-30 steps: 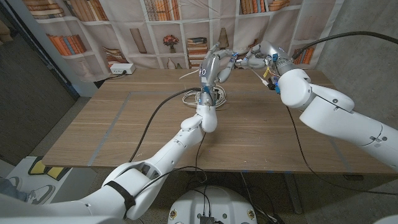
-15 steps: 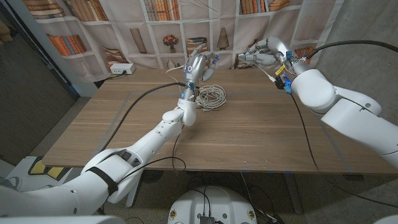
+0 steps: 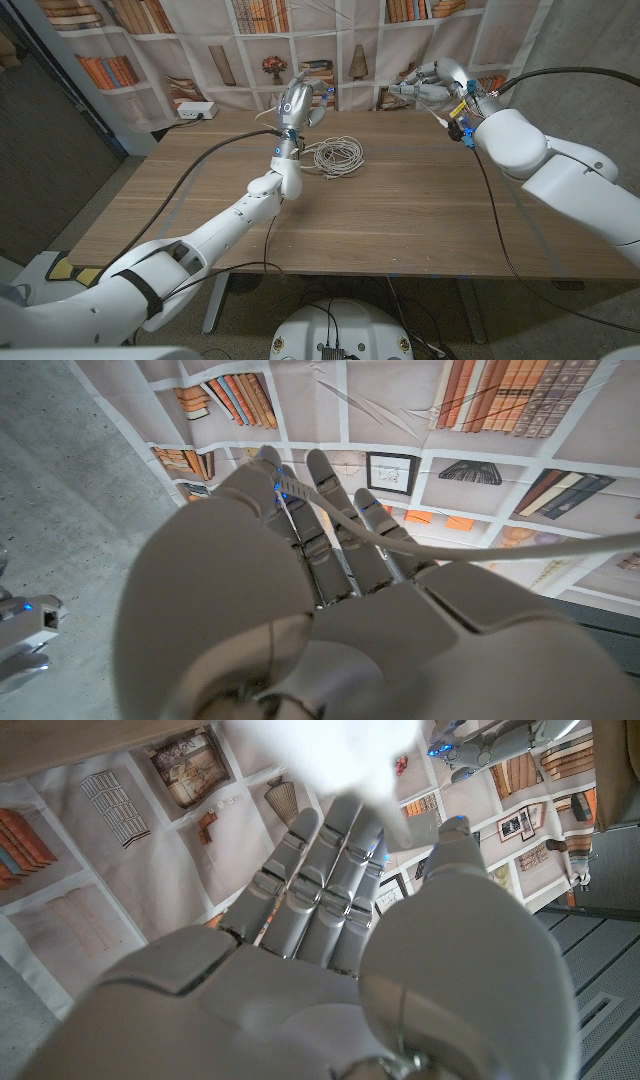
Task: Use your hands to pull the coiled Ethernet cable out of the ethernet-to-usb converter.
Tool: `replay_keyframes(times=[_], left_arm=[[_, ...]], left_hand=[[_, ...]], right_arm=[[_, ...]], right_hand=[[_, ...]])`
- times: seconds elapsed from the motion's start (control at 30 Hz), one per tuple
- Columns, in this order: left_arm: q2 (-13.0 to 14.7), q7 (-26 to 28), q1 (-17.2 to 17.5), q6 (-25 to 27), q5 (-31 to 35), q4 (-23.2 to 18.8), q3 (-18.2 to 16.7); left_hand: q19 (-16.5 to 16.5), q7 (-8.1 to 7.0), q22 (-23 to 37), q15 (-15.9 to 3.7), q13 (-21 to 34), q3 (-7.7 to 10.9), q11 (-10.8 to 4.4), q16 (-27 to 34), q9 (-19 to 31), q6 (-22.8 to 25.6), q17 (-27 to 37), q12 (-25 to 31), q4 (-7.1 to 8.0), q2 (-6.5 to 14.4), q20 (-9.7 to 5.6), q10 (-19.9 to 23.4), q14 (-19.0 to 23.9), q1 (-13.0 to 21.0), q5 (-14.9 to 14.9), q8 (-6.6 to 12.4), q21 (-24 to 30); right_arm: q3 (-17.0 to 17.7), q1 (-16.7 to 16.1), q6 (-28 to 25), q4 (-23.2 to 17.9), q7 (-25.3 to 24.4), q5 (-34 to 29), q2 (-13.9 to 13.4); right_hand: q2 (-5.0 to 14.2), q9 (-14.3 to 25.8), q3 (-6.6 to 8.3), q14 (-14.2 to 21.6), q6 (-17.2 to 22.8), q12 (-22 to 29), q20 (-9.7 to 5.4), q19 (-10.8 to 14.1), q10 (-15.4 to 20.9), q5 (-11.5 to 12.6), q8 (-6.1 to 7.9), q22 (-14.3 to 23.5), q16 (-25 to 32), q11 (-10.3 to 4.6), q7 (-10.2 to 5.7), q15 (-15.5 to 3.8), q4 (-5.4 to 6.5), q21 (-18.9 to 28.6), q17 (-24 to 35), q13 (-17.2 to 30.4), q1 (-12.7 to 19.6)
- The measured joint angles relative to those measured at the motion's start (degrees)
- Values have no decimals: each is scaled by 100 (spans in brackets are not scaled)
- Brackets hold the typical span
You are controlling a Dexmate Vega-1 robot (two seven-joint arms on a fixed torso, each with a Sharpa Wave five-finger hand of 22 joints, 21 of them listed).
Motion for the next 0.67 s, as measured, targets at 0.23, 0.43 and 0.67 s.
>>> replay_keyframes(times=[0.23, 0.43, 0.67], left_arm=[[334, -55, 267, 234, -326, -618, -78], [567, -63, 483, 376, -564, -1020, -180], [765, -76, 717, 500, -680, -1409, -296]], left_hand=[[0, -9, 0, 8, 0, 24, 0, -26, 1, 9, -2, 0, -24, 29, 0, 0, -8, -70, -16, 5, 0], [-1, -8, 0, 29, -1, 41, 0, -26, 1, 8, -2, -28, -41, 6, 0, 0, -49, -93, -17, 9, 0], [-1, -33, 1, 29, 27, 41, 0, -26, 1, 33, -2, -50, -41, 6, 0, -1, -48, -93, -19, 17, 0]], right_arm=[[-27, -19, 291, 194, -50, 33, 128], [-81, -143, 455, 309, -211, -4, 297], [-133, -221, 574, 352, -323, -53, 420]], right_hand=[[0, -15, 30, 0, 30, -46, 18, -61, 0, 0, -15, 0, -22, 0, -30, 0, 31, -32, 0, -54, 0], [0, -14, 30, -1, 23, -90, 40, -119, -13, -1, -31, 0, -43, -13, -85, 1, 63, -32, -1, -50, 0], [24, -55, 31, -1, 29, -131, 40, -119, -19, -1, -33, 1, -43, -19, -91, 2, 77, -32, -1, -68, -24]])
